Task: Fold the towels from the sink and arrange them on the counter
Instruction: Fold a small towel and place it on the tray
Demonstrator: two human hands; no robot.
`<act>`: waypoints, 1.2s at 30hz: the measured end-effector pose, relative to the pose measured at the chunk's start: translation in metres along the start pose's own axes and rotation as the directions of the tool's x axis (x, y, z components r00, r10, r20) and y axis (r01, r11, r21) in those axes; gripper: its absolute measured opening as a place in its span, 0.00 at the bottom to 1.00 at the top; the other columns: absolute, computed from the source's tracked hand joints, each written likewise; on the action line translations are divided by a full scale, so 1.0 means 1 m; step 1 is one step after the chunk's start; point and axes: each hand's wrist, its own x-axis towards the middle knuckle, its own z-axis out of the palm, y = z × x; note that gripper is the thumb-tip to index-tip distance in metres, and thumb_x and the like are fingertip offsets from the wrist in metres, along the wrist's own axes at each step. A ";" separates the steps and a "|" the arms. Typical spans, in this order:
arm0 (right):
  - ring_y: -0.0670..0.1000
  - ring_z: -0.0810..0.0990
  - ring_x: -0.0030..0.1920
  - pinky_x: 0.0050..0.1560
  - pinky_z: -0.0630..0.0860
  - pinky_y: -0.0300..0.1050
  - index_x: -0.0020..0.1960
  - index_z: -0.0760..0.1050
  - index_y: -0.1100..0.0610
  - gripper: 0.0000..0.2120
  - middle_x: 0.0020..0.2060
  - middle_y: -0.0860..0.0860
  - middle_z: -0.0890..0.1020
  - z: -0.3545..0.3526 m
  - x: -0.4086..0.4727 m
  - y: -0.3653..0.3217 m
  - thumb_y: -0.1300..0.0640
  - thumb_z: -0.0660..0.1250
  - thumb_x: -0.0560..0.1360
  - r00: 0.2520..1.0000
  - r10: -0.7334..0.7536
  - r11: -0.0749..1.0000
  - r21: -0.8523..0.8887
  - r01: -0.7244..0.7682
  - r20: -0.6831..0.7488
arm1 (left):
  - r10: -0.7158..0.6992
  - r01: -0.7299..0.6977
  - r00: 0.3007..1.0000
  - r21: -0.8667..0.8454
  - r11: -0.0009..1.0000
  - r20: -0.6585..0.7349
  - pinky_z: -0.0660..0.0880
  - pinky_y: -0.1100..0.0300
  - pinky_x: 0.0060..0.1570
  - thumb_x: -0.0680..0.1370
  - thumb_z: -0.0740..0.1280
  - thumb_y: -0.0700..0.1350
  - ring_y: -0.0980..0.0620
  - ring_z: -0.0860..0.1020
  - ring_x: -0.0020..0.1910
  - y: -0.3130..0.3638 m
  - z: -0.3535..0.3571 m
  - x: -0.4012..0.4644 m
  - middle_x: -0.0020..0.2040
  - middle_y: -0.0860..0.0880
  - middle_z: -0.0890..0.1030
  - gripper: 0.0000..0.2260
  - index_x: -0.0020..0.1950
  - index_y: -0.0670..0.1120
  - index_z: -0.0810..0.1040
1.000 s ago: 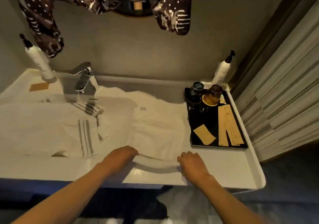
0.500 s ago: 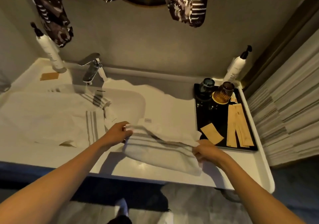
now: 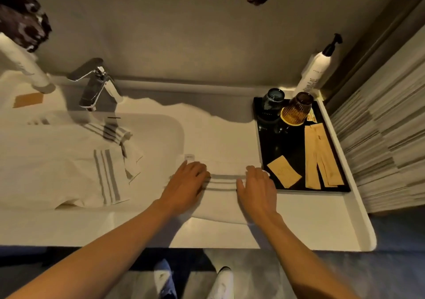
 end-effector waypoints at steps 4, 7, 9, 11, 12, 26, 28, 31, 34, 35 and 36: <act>0.56 0.74 0.44 0.41 0.65 0.50 0.52 0.74 0.56 0.13 0.40 0.54 0.80 0.000 0.039 -0.005 0.55 0.71 0.70 0.996 0.086 0.970 -0.233 -0.074 0.039 | 0.068 -0.070 0.990 0.011 0.997 0.121 0.66 0.48 0.68 0.79 0.53 0.49 0.43 0.73 0.65 0.007 0.015 -0.007 0.65 0.47 0.77 0.17 0.61 0.48 0.77; 0.55 0.73 0.45 0.41 0.60 0.47 0.46 0.72 0.53 0.10 0.37 0.50 0.79 -0.001 0.051 -0.001 0.64 0.69 0.69 0.988 0.042 0.955 -0.298 0.004 0.147 | 0.016 -0.022 0.986 0.031 0.999 0.169 0.64 0.47 0.71 0.80 0.51 0.50 0.43 0.71 0.69 0.008 0.017 -0.008 0.69 0.46 0.75 0.20 0.66 0.49 0.74; 0.55 0.73 0.44 0.41 0.60 0.48 0.44 0.74 0.53 0.06 0.38 0.51 0.79 -0.002 0.050 0.001 0.62 0.69 0.70 0.990 0.003 0.958 -0.285 0.037 0.139 | -0.016 0.010 0.979 0.029 1.000 0.202 0.63 0.47 0.72 0.79 0.50 0.51 0.42 0.70 0.71 0.009 0.016 -0.008 0.71 0.46 0.73 0.22 0.68 0.48 0.73; 0.56 0.73 0.45 0.42 0.63 0.50 0.45 0.75 0.53 0.06 0.39 0.52 0.80 -0.002 0.050 0.002 0.53 0.69 0.72 0.993 -0.007 0.948 -0.315 0.044 0.117 | -0.014 0.003 0.969 0.045 0.999 0.247 0.62 0.46 0.73 0.78 0.50 0.51 0.41 0.68 0.72 0.011 0.014 -0.011 0.72 0.45 0.72 0.23 0.70 0.48 0.71; 0.56 0.73 0.47 0.43 0.64 0.50 0.47 0.74 0.53 0.08 0.40 0.51 0.80 -0.004 0.051 0.002 0.50 0.68 0.73 0.987 -0.001 0.940 -0.336 0.054 0.158 | -0.008 -0.007 0.965 0.056 0.998 0.263 0.62 0.45 0.73 0.78 0.50 0.52 0.41 0.68 0.72 0.011 0.014 -0.013 0.73 0.45 0.71 0.24 0.70 0.48 0.71; 0.60 0.78 0.48 0.42 0.71 0.50 0.49 0.73 0.59 0.04 0.50 0.57 0.78 -0.052 0.063 0.017 0.62 0.63 0.74 0.934 0.200 0.973 -0.173 -0.154 0.295 | 0.056 -0.059 0.978 0.011 0.998 0.199 0.61 0.45 0.73 0.80 0.60 0.45 0.41 0.64 0.74 0.030 0.021 -0.004 0.75 0.45 0.68 0.19 0.71 0.47 0.71; 0.60 0.78 0.51 0.46 0.73 0.53 0.53 0.72 0.59 0.08 0.52 0.58 0.77 -0.045 0.054 0.022 0.60 0.65 0.74 0.965 0.170 0.971 -0.198 -0.131 0.199 | 0.019 -0.025 0.970 0.020 0.999 0.244 0.55 0.45 0.76 0.81 0.61 0.44 0.42 0.58 0.78 0.032 0.027 -0.008 0.78 0.45 0.62 0.21 0.75 0.47 0.67; 0.60 0.77 0.54 0.47 0.76 0.54 0.59 0.69 0.60 0.17 0.54 0.58 0.76 -0.040 0.026 0.030 0.49 0.64 0.76 0.972 0.202 0.975 -0.116 -0.189 0.120 | -0.004 -0.005 0.968 0.036 0.999 0.253 0.50 0.46 0.76 0.82 0.59 0.44 0.42 0.53 0.79 0.033 0.029 -0.012 0.80 0.45 0.56 0.24 0.78 0.47 0.61; 0.59 0.79 0.50 0.42 0.76 0.50 0.57 0.68 0.59 0.27 0.50 0.57 0.78 -0.043 -0.011 0.042 0.35 0.60 0.75 0.939 0.315 0.947 0.019 -0.320 0.138 | 0.025 -0.031 0.971 0.021 0.999 0.239 0.59 0.43 0.73 0.78 0.64 0.40 0.39 0.62 0.76 0.039 0.022 -0.005 0.77 0.43 0.64 0.25 0.75 0.46 0.67; 0.59 0.80 0.49 0.42 0.74 0.49 0.57 0.67 0.58 0.28 0.50 0.56 0.79 -0.044 -0.019 0.044 0.34 0.59 0.75 0.915 0.361 0.928 0.029 -0.372 0.178 | 0.051 -0.055 0.973 0.013 0.998 0.223 0.64 0.43 0.70 0.76 0.66 0.39 0.38 0.67 0.73 0.041 0.020 0.000 0.74 0.42 0.69 0.24 0.72 0.45 0.71; 0.59 0.80 0.50 0.44 0.73 0.49 0.57 0.68 0.58 0.29 0.51 0.56 0.79 -0.044 -0.024 0.047 0.33 0.58 0.75 0.886 0.401 0.908 0.024 -0.418 0.231 | 0.071 -0.072 0.978 -0.001 0.997 0.198 0.69 0.44 0.66 0.75 0.67 0.38 0.37 0.72 0.68 0.043 0.018 0.005 0.71 0.41 0.73 0.22 0.69 0.45 0.74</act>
